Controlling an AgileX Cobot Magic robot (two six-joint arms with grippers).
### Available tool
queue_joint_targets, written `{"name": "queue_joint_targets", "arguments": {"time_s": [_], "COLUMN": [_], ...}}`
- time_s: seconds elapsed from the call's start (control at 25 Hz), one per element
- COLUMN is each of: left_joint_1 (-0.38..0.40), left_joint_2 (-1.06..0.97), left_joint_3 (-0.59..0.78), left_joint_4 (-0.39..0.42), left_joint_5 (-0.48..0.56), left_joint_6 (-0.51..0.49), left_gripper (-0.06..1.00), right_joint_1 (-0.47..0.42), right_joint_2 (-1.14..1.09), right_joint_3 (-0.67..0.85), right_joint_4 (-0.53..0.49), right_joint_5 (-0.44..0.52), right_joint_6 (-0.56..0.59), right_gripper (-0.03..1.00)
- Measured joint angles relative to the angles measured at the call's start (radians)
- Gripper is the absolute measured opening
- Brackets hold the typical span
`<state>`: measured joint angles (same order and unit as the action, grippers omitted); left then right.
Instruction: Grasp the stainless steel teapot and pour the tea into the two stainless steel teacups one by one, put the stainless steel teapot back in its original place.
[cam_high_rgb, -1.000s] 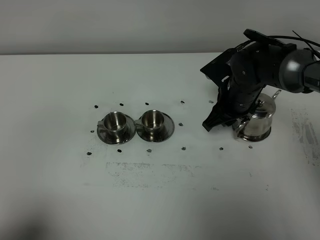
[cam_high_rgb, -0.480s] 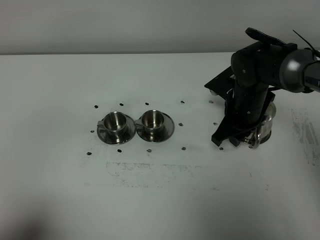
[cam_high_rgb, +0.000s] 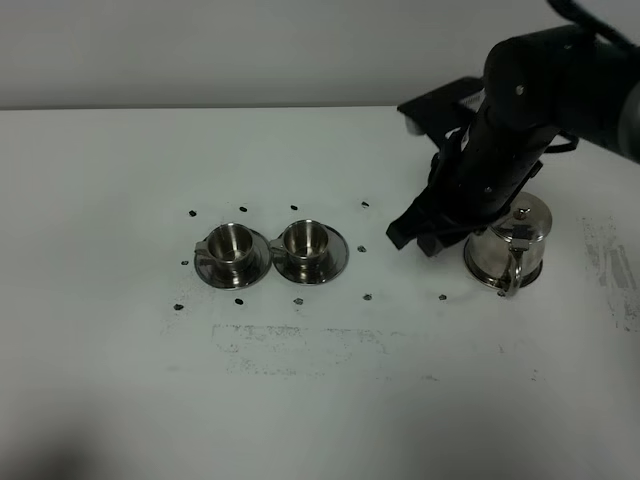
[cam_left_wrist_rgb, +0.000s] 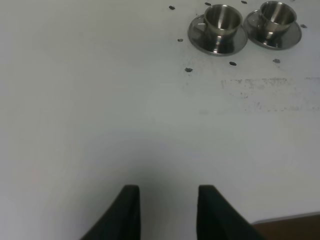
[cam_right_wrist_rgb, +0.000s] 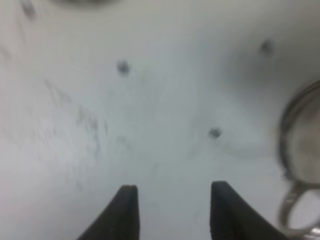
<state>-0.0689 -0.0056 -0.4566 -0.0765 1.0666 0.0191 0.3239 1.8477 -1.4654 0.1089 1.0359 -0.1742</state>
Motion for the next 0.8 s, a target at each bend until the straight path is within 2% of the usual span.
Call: {"name": "queue_joint_targets", "arguments": {"time_s": [0.24,0.48,0.8], "left_joint_1": [0.0,0.0,0.0], "left_joint_2": [0.0,0.0,0.0], "left_joint_3": [0.0,0.0,0.0], "left_joint_4": [0.0,0.0,0.0], "left_joint_5": [0.0,0.0,0.0], "left_joint_6": [0.0,0.0,0.0], "left_gripper": [0.29,0.29,0.29], "right_joint_1": [-0.062,-0.085,-0.068], "right_joint_2": [-0.081,-0.081,-0.081], "right_joint_3": [-0.001,-0.001,0.057], "right_joint_4": [-0.051,-0.261,-0.321], "right_joint_5": [-0.021,0.016,0.049], "right_joint_6": [0.156,0.373,0.458], "right_gripper": [0.36,0.36,0.38]}}
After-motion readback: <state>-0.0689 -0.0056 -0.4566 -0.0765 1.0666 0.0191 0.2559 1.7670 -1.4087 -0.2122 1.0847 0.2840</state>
